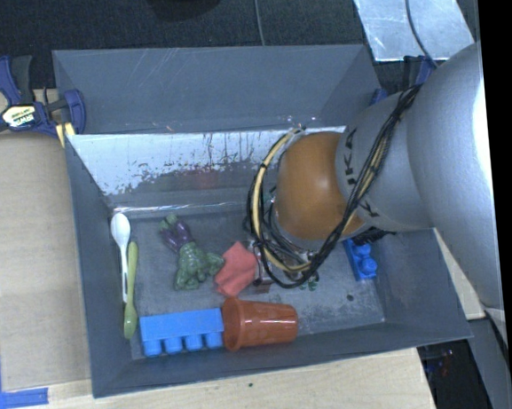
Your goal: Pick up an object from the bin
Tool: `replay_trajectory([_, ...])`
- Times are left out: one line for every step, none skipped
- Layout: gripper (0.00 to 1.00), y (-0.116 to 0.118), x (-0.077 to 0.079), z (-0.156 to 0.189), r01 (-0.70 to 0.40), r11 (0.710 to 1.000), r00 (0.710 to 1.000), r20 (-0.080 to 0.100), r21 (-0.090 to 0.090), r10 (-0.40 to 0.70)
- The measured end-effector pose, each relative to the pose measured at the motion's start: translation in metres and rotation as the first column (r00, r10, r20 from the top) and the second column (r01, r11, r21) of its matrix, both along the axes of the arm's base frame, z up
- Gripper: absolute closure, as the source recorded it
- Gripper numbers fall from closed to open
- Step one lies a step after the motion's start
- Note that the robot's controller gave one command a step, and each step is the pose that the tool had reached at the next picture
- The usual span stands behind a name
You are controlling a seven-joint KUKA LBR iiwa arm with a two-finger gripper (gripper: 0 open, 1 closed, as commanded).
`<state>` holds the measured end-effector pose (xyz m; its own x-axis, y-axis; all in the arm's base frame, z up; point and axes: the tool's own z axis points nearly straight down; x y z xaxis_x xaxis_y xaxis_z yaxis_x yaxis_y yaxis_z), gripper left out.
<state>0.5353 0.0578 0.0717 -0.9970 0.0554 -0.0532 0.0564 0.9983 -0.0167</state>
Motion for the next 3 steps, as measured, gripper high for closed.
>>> replay_trajectory([1.0,0.0,0.0,0.0,0.0,1.0,1.0,0.0,0.0,0.0])
replay_trajectory([1.0,-0.003,-0.005,0.065,0.011,1.0,1.0,-0.008,0.0,-0.011])
replay_trajectory([1.0,-0.001,-0.005,0.14,-0.082,0.997,0.997,-0.01,-0.004,0.082])
